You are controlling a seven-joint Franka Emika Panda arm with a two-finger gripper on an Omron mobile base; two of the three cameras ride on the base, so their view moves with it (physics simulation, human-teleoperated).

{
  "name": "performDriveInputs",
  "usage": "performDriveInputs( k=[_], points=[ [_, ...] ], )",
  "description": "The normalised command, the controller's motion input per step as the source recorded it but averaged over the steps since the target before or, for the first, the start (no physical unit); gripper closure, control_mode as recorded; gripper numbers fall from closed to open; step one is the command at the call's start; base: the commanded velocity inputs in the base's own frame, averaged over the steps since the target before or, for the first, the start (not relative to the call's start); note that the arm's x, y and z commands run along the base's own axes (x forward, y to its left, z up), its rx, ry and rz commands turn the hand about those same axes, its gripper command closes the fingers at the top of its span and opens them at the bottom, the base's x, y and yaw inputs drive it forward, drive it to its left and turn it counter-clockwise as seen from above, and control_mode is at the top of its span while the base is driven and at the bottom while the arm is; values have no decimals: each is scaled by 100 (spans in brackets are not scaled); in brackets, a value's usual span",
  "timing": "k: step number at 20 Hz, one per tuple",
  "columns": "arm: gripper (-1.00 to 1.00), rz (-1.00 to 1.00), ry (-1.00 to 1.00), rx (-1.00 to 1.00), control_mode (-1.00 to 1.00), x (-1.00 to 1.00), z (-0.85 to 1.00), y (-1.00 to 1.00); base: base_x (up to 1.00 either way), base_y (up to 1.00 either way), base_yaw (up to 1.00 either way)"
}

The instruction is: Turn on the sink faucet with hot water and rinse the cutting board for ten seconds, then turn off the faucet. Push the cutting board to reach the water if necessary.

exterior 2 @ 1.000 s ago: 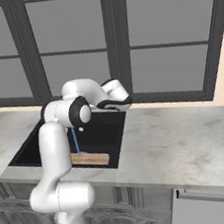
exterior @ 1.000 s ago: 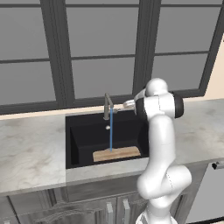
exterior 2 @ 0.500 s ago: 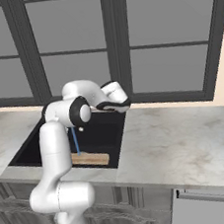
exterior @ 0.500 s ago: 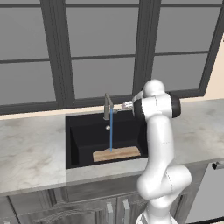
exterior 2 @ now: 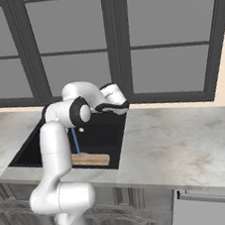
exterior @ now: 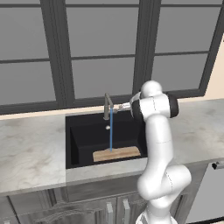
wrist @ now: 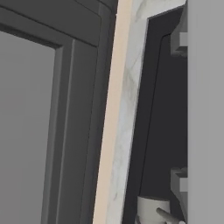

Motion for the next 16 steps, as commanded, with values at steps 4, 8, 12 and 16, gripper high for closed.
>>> performDriveInputs(
  k=[4,8,12,16],
  points=[
    [-100,0,0,0,-100,6,-9,9,0,0,0],
    [-100,0,0,0,-100,5,-9,6,0,0,0],
    [-100,0,0,0,-100,2,-5,2,0,0,0],
    [-100,0,0,0,-100,4,-5,1,0,0,0]
  ],
)
